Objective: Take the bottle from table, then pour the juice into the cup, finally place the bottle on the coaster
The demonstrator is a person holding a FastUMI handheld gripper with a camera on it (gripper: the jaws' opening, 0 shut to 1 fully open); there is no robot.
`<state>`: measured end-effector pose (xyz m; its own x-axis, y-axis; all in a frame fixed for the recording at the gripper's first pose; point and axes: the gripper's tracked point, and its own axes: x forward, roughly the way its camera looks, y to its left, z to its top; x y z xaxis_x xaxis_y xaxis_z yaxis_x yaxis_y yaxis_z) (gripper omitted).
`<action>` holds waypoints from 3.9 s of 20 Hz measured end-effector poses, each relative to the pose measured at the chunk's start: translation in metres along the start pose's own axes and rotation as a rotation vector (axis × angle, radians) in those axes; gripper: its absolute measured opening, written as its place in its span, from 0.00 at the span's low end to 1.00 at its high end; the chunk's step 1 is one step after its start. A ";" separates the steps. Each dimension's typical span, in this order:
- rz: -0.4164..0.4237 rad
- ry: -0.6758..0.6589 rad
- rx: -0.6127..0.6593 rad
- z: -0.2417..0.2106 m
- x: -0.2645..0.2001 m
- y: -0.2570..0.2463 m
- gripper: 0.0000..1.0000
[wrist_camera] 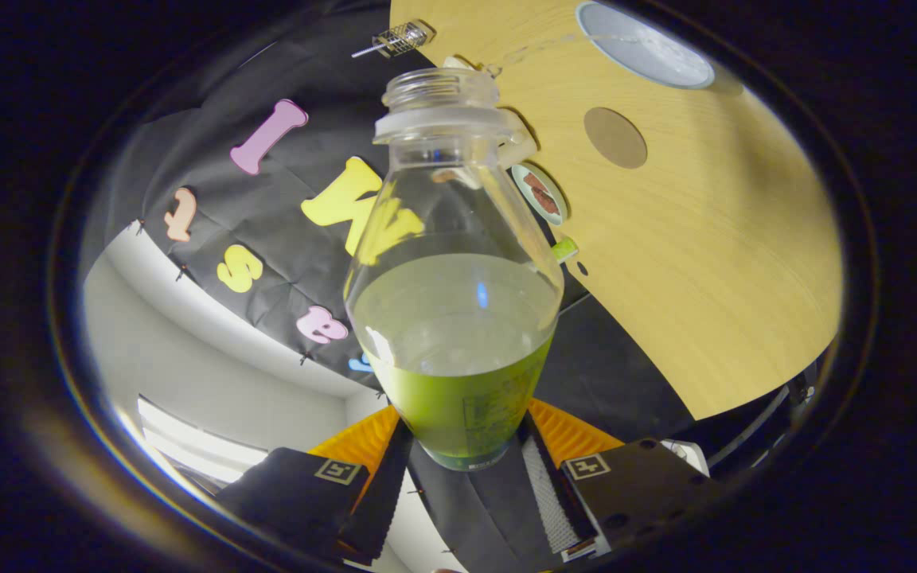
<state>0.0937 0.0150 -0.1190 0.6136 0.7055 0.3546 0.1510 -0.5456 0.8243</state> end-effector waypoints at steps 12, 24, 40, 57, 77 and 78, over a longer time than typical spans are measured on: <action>0.021 0.003 -0.003 -0.002 0.005 0.004 0.77; -0.108 -0.011 -0.135 0.003 0.000 -0.008 0.77; -0.814 0.004 -1.019 0.008 -0.017 -0.050 0.79; -1.199 -0.205 -1.536 0.132 0.053 -0.040 0.80; -1.403 -0.259 -1.618 0.260 0.073 -0.131 0.81; -1.405 -0.259 -1.626 0.261 0.072 -0.132 0.81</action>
<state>0.3206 0.0196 -0.3174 0.8029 0.0544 -0.5936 -0.0533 0.9984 0.0194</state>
